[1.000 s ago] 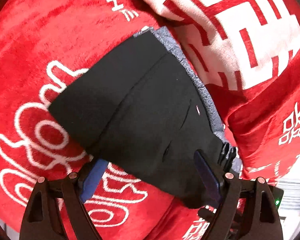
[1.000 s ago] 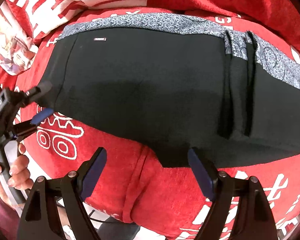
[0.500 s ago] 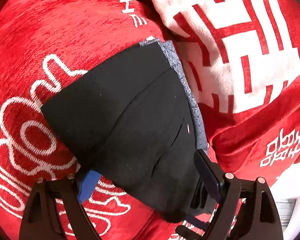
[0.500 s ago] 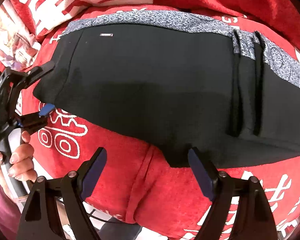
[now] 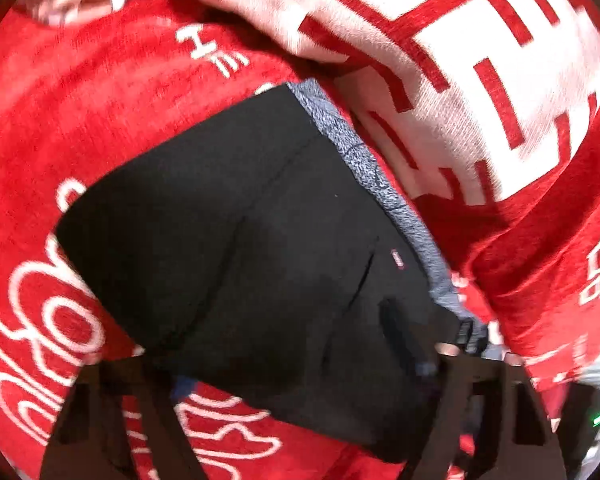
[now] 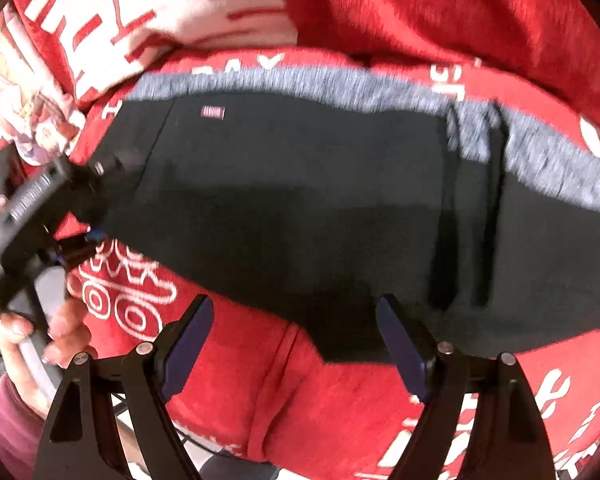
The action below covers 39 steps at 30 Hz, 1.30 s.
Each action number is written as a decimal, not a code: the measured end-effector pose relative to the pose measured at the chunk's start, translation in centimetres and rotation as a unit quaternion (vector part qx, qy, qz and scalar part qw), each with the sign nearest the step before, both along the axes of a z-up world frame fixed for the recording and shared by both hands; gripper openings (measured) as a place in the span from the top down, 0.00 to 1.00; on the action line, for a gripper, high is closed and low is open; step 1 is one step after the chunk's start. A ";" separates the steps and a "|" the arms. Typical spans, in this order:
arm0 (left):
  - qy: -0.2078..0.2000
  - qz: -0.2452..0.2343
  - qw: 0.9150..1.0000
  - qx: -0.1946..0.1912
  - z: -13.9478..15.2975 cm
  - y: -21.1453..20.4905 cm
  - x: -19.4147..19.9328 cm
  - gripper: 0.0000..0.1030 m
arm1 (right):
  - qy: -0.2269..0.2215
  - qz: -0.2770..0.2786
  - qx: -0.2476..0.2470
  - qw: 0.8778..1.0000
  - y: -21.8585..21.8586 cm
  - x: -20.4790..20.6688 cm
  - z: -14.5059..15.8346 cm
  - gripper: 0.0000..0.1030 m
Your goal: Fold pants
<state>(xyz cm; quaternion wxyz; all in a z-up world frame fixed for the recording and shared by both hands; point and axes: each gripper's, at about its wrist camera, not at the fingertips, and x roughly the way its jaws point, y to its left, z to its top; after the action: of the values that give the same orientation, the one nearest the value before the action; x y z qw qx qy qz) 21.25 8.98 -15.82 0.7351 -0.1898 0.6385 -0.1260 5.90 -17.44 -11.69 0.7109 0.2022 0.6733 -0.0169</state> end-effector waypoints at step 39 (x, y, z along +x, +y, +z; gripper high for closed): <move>-0.335 -0.332 0.818 0.330 7.6 -14.2 -11.3 0.66 | 0.022 0.162 0.188 0.968 5.8 15.6 3.8 0.83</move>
<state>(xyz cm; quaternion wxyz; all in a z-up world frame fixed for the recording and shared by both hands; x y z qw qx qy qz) 9.99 -5.23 -8.19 0.8356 0.3419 0.3809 -0.1997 21.51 -11.64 -7.85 0.6382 0.2199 0.7040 0.2208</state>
